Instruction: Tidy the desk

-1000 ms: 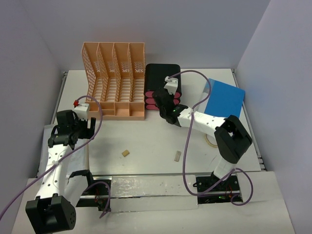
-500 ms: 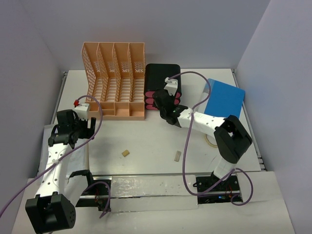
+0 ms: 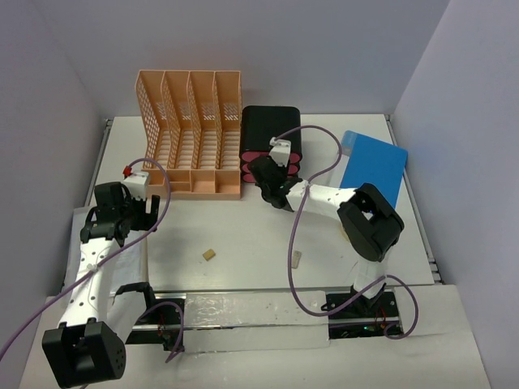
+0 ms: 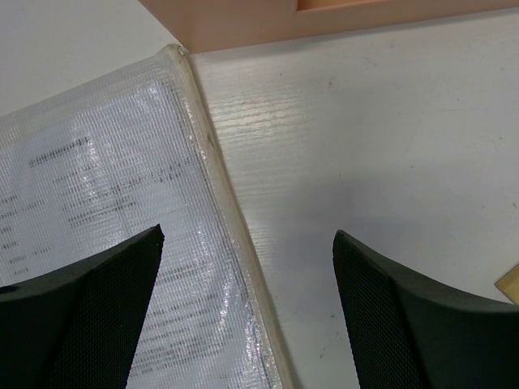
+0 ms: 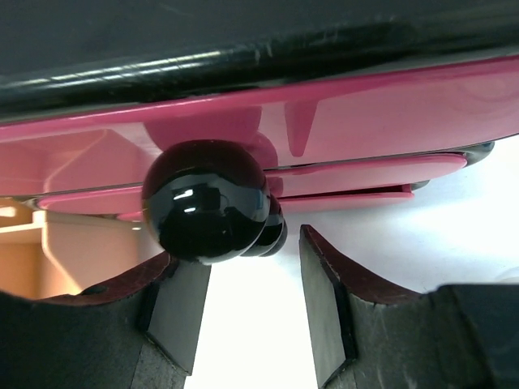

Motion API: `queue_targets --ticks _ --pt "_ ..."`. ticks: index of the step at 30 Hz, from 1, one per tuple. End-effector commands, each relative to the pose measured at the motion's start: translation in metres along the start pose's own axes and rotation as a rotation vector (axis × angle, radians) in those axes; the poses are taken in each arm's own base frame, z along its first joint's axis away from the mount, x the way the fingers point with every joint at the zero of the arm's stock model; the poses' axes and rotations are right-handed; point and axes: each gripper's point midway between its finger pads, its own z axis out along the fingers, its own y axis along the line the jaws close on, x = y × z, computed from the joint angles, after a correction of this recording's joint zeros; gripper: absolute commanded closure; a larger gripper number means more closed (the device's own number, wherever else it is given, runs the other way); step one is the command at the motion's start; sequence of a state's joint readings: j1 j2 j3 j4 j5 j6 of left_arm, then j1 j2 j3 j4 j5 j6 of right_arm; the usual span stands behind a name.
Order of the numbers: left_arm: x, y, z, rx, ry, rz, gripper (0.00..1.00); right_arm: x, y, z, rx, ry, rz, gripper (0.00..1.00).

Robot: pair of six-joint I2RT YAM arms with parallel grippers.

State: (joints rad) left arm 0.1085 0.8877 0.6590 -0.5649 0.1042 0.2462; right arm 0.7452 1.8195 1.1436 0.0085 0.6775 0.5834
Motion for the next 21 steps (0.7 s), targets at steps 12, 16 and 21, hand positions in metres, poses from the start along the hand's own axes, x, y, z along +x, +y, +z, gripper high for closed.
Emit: queue_targets --ticks 12,16,21 --pt "-0.026 0.004 -0.006 0.003 -0.070 0.003 0.09 -0.040 -0.001 0.010 0.048 -0.101 0.049 0.49" --pt "-0.026 0.003 -0.006 0.004 -0.070 0.004 0.09 -0.046 0.000 0.011 0.050 -0.112 0.045 0.50" --pt "-0.026 0.003 -0.005 0.008 -0.069 0.005 0.09 -0.050 0.002 0.010 0.044 -0.122 0.038 0.60"
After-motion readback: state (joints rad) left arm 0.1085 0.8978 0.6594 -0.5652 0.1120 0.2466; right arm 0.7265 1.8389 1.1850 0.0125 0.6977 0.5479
